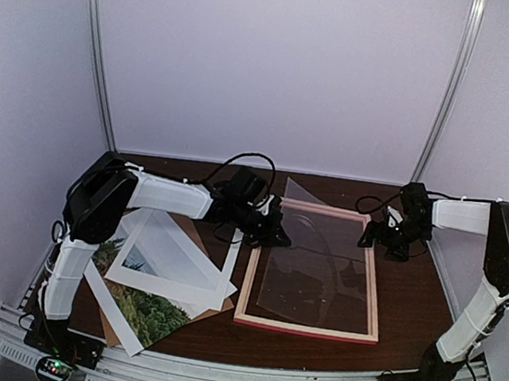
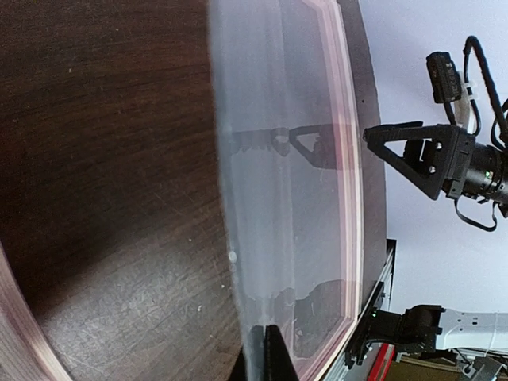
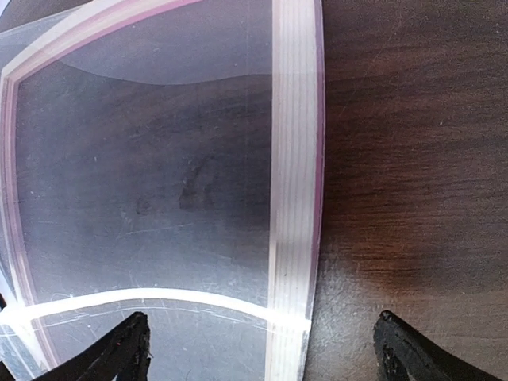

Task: Put the photo into the frame
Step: Place the glass panel in the frame body.

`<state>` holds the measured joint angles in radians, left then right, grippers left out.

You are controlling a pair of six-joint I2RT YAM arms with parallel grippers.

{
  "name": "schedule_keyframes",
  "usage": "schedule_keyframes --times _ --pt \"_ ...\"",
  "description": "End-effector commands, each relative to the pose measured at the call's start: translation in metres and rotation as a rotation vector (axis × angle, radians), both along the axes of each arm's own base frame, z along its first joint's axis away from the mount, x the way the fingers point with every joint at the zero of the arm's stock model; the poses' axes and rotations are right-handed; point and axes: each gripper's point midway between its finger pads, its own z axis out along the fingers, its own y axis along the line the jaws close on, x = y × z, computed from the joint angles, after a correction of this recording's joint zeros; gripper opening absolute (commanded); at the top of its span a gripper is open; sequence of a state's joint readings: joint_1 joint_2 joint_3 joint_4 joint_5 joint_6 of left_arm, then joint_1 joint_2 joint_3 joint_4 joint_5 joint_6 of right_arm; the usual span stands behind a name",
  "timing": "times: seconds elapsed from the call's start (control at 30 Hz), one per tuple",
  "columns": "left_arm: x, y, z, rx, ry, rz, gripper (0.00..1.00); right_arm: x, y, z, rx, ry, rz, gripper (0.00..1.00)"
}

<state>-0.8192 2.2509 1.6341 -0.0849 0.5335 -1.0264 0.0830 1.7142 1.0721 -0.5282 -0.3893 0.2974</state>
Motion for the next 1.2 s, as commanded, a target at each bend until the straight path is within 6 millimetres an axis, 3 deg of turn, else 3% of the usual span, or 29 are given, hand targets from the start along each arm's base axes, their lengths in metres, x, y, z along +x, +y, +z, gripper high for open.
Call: schedule_keyframes --times 0.0,1.17 --pt "0.008 0.006 0.003 0.005 -0.040 0.001 0.00 0.003 0.006 -0.006 0.006 -0.002 0.020 0.97" --pt "0.006 0.013 -0.001 0.032 -0.046 -0.001 0.00 -0.003 0.015 -0.020 0.034 0.027 0.052 0.97"
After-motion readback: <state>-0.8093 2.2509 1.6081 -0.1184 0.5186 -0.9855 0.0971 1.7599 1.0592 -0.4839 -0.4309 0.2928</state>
